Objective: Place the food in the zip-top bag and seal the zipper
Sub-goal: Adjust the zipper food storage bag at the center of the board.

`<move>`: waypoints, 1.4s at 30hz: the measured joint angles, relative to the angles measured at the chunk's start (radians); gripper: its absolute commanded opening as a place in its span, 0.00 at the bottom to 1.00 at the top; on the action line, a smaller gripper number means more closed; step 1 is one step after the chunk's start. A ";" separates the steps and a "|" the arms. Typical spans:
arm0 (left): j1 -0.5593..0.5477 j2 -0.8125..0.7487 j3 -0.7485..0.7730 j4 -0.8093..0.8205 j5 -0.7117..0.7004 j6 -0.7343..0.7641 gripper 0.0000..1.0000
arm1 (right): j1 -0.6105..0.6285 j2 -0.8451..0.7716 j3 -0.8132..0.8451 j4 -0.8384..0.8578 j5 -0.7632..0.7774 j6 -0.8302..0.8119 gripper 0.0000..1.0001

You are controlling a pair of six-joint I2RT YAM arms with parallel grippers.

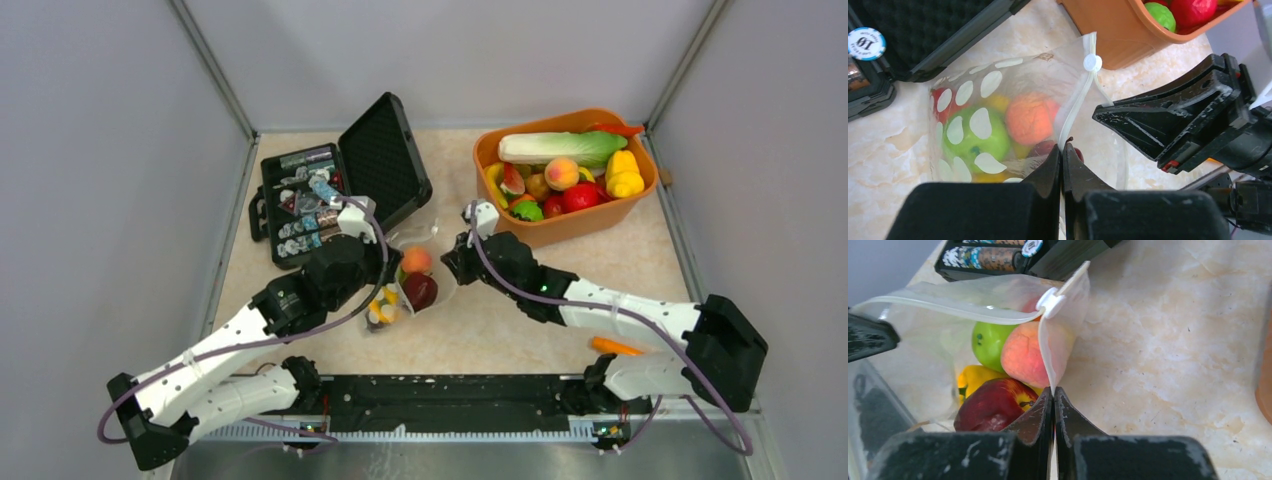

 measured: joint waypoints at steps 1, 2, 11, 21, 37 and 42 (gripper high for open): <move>0.000 0.003 0.000 0.005 0.012 0.006 0.00 | 0.000 -0.018 -0.011 0.006 -0.002 0.006 0.00; 0.000 0.005 0.000 0.010 0.024 0.011 0.00 | 0.000 -0.037 -0.024 0.018 -0.007 0.011 0.00; 0.000 0.084 0.013 0.060 0.247 0.103 0.62 | 0.000 -0.240 -0.157 0.132 -0.045 0.072 0.00; 0.000 0.133 0.053 0.066 0.520 0.191 0.88 | 0.000 -0.249 -0.157 0.098 0.027 0.160 0.00; -0.206 0.035 0.097 -0.127 0.334 0.331 0.87 | 0.000 -0.206 -0.103 0.048 0.055 0.227 0.00; -0.397 0.034 0.088 -0.115 0.126 0.327 0.89 | -0.001 -0.172 -0.066 0.025 0.046 0.243 0.00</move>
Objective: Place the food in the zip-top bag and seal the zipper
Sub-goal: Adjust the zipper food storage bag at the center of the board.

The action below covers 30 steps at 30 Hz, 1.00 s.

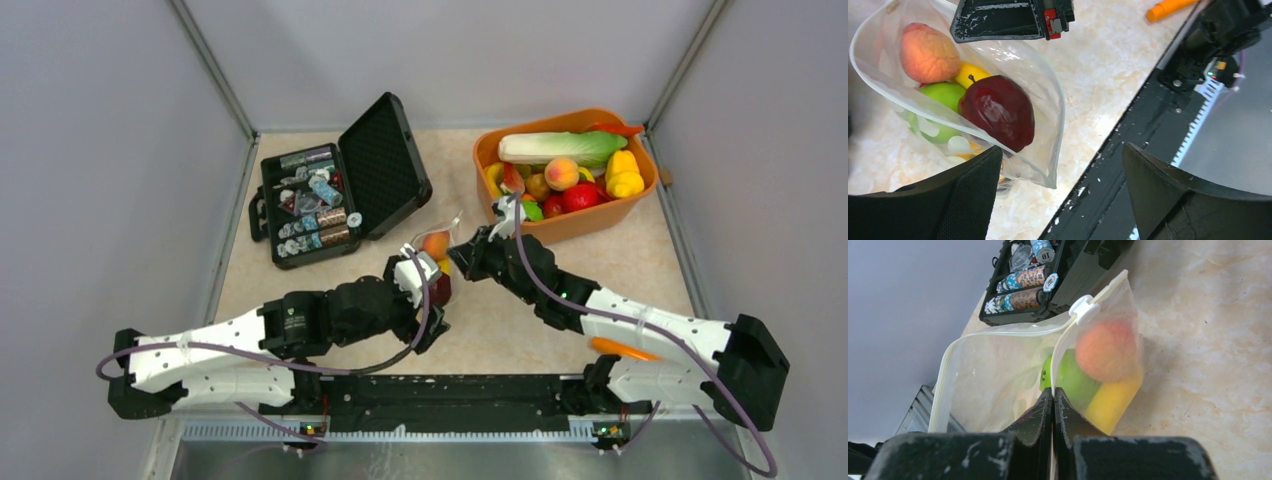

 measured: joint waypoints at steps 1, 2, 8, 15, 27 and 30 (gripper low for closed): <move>-0.029 0.003 -0.002 -0.001 -0.050 0.000 0.89 | 0.000 0.006 0.009 -0.006 -0.002 0.006 0.00; -0.046 0.003 -0.004 -0.001 -0.086 0.000 0.90 | 0.000 0.012 0.018 -0.013 -0.005 0.010 0.00; -0.101 0.016 -0.013 -0.009 -0.285 -0.005 0.91 | -0.001 0.034 0.050 -0.018 -0.032 0.033 0.00; -0.198 0.123 -0.012 -0.035 -0.481 -0.013 0.93 | -0.001 0.049 0.078 -0.033 -0.043 0.037 0.00; -0.217 0.149 -0.012 -0.072 -0.638 -0.049 0.38 | -0.001 0.050 0.085 -0.042 -0.047 0.043 0.00; -0.217 0.139 -0.013 -0.044 -0.637 -0.028 0.18 | -0.001 0.050 0.085 -0.042 -0.047 0.043 0.00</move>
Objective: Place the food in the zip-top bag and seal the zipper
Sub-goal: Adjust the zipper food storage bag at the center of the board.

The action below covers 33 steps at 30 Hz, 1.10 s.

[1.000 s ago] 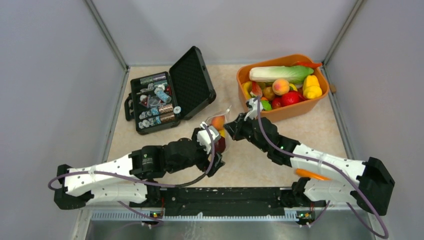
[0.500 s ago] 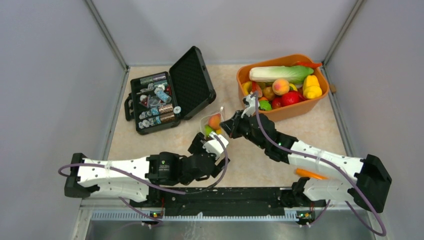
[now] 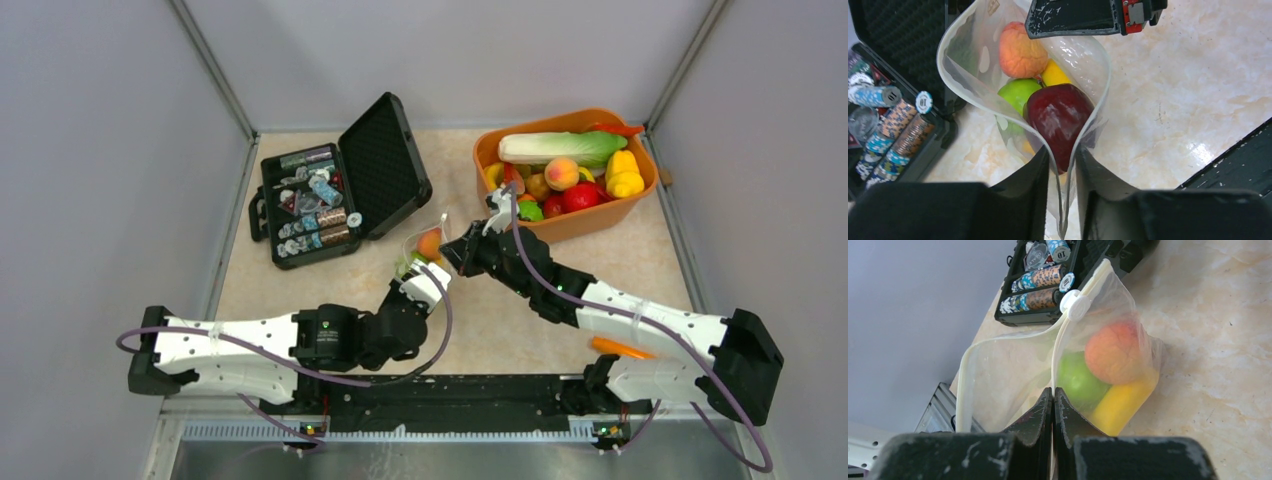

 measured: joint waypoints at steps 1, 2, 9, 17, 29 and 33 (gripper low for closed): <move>0.000 -0.002 0.000 0.005 0.000 0.002 0.17 | 0.000 0.000 0.000 0.000 0.000 0.000 0.00; 0.000 -0.003 0.000 0.010 0.001 0.007 0.16 | 0.000 0.000 0.000 0.000 0.000 0.000 0.00; 0.000 -0.004 -0.002 0.009 0.005 0.017 0.00 | 0.000 -0.002 0.000 -0.001 0.000 -0.003 0.00; -0.001 -0.055 -0.042 0.033 0.020 0.027 0.00 | -0.031 -0.035 0.000 -0.005 -0.048 -0.047 0.36; 0.000 -0.444 -0.247 0.214 0.092 0.219 0.00 | -0.233 -0.235 -0.027 -0.013 -0.288 -0.288 0.50; 0.001 -0.443 -0.244 0.219 0.122 0.258 0.00 | -0.314 -0.272 -0.052 -0.015 -0.420 -0.482 0.62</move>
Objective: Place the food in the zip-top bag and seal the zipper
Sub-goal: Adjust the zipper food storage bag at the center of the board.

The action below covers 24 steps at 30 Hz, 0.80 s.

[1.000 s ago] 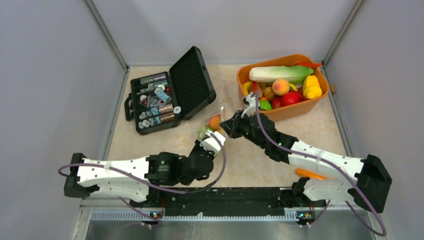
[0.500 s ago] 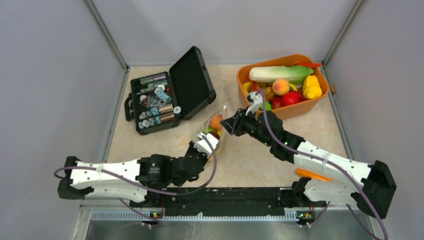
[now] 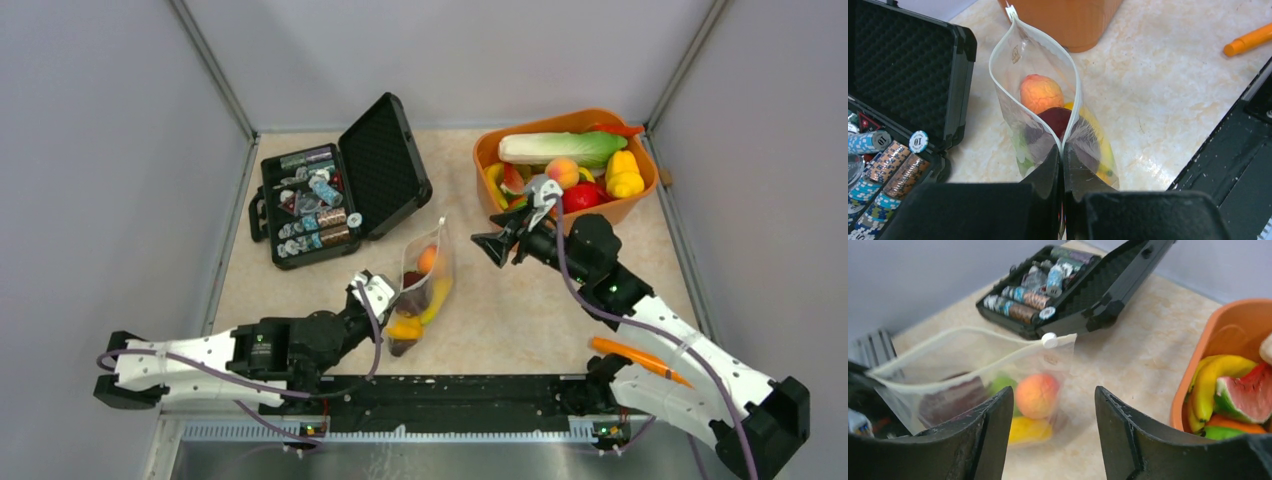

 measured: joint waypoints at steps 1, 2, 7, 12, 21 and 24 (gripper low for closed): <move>0.000 0.007 0.002 -0.005 0.008 0.006 0.00 | -0.007 0.008 -0.006 -0.002 -0.035 -0.058 0.63; 0.000 0.015 0.003 -0.009 0.015 0.009 0.00 | -0.009 0.021 -0.011 -0.007 -0.066 -0.106 0.65; 0.000 0.027 0.006 -0.031 0.044 0.010 0.00 | -0.017 0.150 -0.007 -0.084 -0.222 -0.356 0.74; 0.000 0.022 0.010 -0.063 0.077 -0.001 0.00 | -0.060 0.238 0.021 -0.153 -0.345 -0.533 0.78; 0.000 0.025 0.032 -0.107 0.126 -0.020 0.00 | -0.230 0.412 0.248 -0.245 -0.645 -0.715 0.76; 0.000 0.025 0.037 -0.113 0.134 -0.021 0.00 | -0.235 0.526 0.373 -0.364 -0.729 -0.833 0.75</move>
